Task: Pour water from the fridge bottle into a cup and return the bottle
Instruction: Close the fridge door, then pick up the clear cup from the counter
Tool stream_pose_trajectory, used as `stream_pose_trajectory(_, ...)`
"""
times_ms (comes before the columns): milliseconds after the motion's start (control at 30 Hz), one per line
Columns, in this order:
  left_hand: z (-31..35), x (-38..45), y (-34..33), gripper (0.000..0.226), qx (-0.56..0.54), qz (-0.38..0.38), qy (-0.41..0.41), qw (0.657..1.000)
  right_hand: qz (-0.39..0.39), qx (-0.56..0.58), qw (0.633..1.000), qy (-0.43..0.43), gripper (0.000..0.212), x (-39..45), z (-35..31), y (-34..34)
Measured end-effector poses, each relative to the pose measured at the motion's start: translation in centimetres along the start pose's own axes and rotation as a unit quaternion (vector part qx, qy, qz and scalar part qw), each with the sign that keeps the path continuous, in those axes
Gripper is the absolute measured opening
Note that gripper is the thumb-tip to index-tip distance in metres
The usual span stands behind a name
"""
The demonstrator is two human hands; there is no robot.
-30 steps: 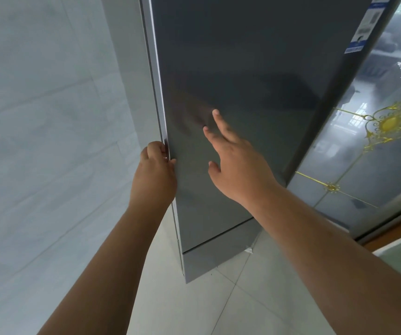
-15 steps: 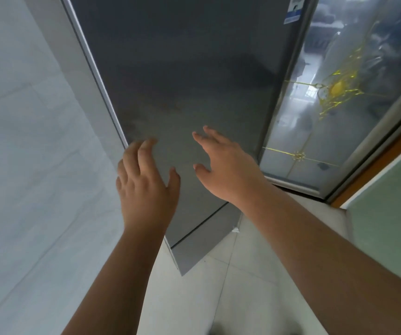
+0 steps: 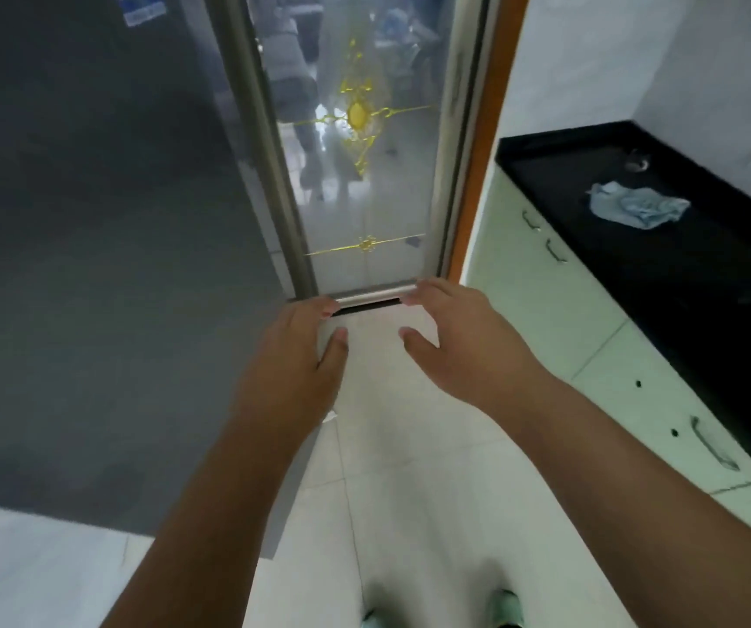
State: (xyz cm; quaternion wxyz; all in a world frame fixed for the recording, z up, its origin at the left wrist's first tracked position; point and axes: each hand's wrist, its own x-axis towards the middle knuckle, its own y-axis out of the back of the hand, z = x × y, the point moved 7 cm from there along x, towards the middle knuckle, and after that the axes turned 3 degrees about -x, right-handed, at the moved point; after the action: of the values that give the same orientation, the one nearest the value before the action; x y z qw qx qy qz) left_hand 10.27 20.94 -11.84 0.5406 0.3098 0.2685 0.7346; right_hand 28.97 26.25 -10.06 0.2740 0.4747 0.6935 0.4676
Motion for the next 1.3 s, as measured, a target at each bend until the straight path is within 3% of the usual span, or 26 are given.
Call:
stream_pose_trajectory(300,15.6,0.6,-13.3,0.027,-0.042,-0.119,-0.115,0.985,0.05,0.005,0.982,-0.184,0.042,-9.7,17.5,7.4)
stream_pose_trajectory(633,32.4,-6.0,-25.2,0.031,-0.037,-0.235,-0.245,0.94,0.134,0.017,0.939,-0.315,0.039,-24.6,30.4,15.6)
stream_pose_trajectory(1100,45.4,-15.3,-36.1,0.03,-0.041,-0.368,-0.391,0.842,0.225,0.037,0.846,-0.481,0.039,-40.6,39.1,19.7)
stream_pose_trajectory(1300,46.4,-14.2,-38.5,0.03,-0.061,-0.397,-0.416,0.816,0.205,0.004,0.828,-0.523,0.04,-39.9,39.9,19.0)
